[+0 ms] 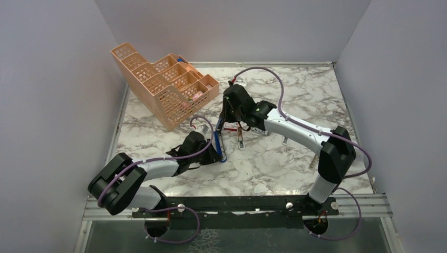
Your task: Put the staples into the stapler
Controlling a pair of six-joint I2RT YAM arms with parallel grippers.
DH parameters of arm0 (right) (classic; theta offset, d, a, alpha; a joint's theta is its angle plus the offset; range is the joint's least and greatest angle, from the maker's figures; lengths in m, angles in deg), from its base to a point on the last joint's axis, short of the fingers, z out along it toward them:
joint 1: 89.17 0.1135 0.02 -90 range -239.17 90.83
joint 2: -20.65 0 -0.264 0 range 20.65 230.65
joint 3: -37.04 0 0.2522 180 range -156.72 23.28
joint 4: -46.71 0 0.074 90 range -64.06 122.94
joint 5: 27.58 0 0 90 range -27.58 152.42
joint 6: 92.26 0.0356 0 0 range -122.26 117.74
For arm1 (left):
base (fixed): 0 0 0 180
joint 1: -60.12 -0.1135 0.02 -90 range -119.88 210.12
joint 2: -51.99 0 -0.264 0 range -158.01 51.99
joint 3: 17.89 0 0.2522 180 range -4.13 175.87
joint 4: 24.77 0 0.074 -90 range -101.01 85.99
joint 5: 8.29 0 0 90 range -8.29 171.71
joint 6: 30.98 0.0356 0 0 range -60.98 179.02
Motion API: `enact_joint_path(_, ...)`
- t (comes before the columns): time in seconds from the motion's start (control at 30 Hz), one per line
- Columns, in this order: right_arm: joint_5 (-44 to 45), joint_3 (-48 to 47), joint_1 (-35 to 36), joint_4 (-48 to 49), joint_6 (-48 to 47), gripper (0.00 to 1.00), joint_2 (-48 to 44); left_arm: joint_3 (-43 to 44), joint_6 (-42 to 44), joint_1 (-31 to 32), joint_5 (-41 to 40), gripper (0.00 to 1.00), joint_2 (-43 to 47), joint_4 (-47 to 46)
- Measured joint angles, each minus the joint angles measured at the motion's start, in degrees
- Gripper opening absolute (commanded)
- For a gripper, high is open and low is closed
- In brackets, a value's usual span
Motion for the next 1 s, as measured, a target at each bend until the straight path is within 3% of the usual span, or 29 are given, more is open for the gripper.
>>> enact_joint_path(0.4,-0.81,-3.06,-2.4,9.7,-5.57,0.23,6.36,-0.13,-0.04,0.0,0.0,0.01,-0.04,-0.35)
enact_joint_path(0.77,-1.27,-8.79,-2.93,11.34,-8.9,0.26,12.94,-0.68,-0.76,0.0,-0.28,0.03,0.59,-0.35)
enact_joint_path(1.0,-1.86,-10.12,-3.04,11.5,-9.92,0.33,14.58,-1.05,-1.16,0.0,-0.57,0.05,1.46,0.28)
